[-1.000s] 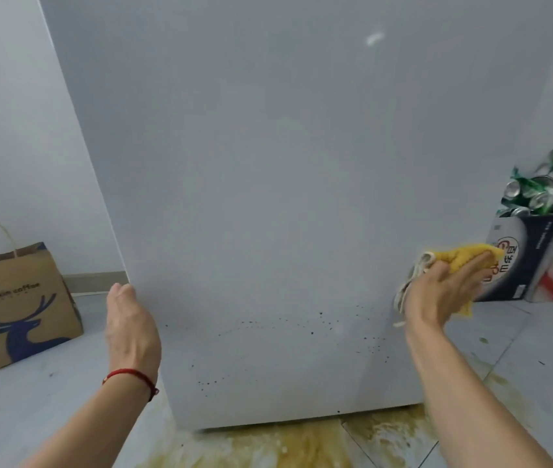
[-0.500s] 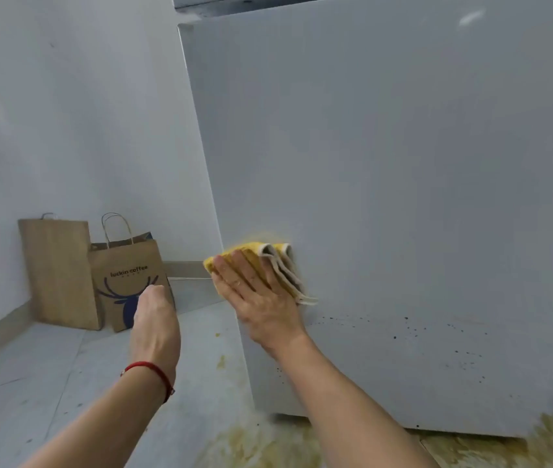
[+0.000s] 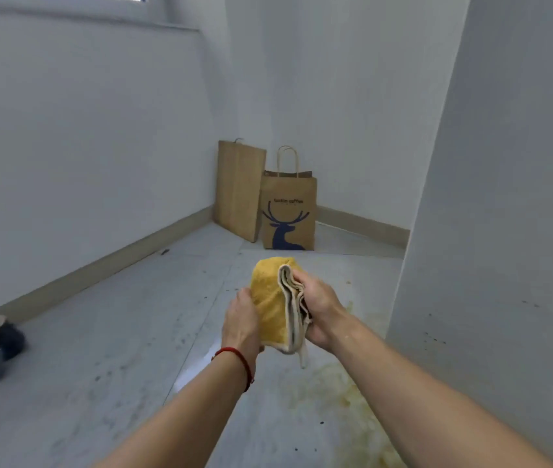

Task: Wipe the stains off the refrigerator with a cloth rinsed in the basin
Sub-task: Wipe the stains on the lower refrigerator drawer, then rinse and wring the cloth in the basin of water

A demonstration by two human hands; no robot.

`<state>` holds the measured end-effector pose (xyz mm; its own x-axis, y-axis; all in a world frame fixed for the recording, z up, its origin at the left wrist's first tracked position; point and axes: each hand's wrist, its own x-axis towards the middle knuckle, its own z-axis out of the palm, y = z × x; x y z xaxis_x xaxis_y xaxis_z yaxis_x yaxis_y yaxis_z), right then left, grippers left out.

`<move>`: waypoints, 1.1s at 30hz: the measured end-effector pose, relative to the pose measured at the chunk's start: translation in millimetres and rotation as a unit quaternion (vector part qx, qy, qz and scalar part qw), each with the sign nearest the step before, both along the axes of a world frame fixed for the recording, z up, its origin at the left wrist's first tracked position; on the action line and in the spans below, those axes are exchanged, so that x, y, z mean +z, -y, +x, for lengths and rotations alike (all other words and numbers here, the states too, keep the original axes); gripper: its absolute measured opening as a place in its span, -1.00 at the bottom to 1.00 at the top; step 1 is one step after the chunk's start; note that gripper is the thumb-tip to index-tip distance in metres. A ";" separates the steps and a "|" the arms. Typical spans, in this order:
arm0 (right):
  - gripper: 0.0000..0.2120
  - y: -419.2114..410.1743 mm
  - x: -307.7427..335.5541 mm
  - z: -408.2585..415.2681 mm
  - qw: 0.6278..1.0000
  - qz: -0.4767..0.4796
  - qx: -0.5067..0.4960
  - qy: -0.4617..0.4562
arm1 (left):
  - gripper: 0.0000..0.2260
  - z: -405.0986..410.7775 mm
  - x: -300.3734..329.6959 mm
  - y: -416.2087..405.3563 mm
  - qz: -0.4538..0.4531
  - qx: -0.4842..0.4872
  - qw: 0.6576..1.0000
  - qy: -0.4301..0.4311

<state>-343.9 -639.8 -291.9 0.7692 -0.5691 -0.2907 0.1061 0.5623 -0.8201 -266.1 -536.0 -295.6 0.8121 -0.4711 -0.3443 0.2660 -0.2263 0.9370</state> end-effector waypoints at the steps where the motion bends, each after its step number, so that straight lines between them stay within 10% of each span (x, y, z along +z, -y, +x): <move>1: -0.56 -7.7 -8.5 10.6 0.998 0.039 0.039 0.022 | -0.49 10.7 -0.4 -18.4 -0.004 0.008 1.000 -0.004; 6: -0.39 -83.7 -5.1 88.6 0.974 0.112 0.184 0.077 | -0.68 68.9 35.6 -133.8 0.043 0.045 0.995 0.074; 17: -0.80 -243.5 51.9 175.8 0.924 -0.227 0.292 0.098 | -0.91 179.9 117.9 -387.6 0.134 0.131 0.963 0.194; 30: -0.66 -491.9 95.9 328.0 0.699 -0.657 0.266 0.090 | -0.69 301.1 79.5 -610.7 0.156 0.244 0.947 0.137; 33: -0.64 -533.7 43.6 366.1 0.513 -0.776 0.359 -0.082 | -0.48 319.0 27.3 -636.6 0.343 0.162 0.920 0.099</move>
